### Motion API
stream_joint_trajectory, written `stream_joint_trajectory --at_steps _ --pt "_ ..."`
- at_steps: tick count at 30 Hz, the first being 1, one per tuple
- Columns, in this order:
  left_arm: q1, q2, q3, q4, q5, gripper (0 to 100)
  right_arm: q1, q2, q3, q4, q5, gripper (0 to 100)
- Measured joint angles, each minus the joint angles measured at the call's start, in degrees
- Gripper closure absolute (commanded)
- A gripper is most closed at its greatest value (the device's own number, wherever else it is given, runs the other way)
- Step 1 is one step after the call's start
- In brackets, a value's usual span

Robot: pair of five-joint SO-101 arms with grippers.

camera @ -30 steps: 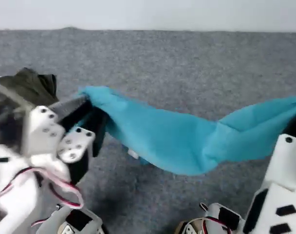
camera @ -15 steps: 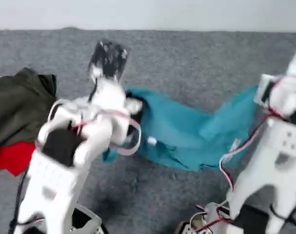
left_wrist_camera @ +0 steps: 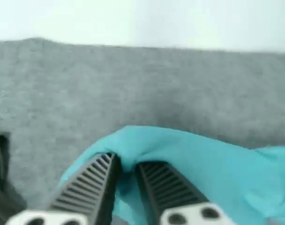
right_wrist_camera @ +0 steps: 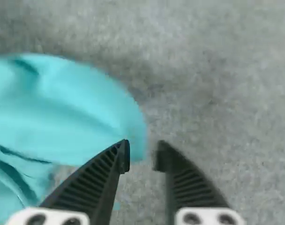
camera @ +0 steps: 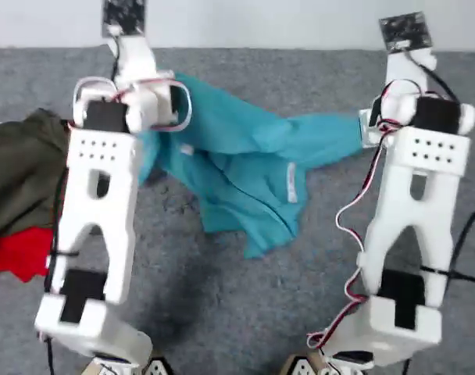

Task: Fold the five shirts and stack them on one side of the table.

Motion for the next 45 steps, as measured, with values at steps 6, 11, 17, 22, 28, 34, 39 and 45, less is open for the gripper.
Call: stream_joint_trajectory --at_steps 6,11,17,22,28,34,39,45 --pt "-2.11 14.15 -16.7 1.76 3.87 93 -0.88 2.37 0.0 0.7 1.67 75.3" --pt "-2.2 23.74 -28.66 9.67 2.73 87 -4.75 2.37 0.0 5.19 6.77 75.3" --pt "-2.64 32.62 -40.09 17.93 2.73 87 -13.01 2.37 0.0 16.97 18.37 75.2" --pt "-3.52 37.98 -46.51 24.26 2.73 87 -14.51 2.37 0.26 18.11 19.96 75.1" --pt "-9.58 41.76 -54.15 24.44 2.73 87 -19.34 2.46 5.98 18.11 20.31 75.2" --pt "-16.09 42.02 -63.3 29.19 2.73 87 -29.36 2.46 17.93 18.11 22.68 75.3" --pt "-20.75 41.41 -70.24 33.05 2.73 87 -35.87 2.55 20.57 18.11 23.38 75.3" --pt "-26.29 39.03 -71.12 33.23 2.73 87 -38.77 4.4 20.92 15.65 23.38 75.3"
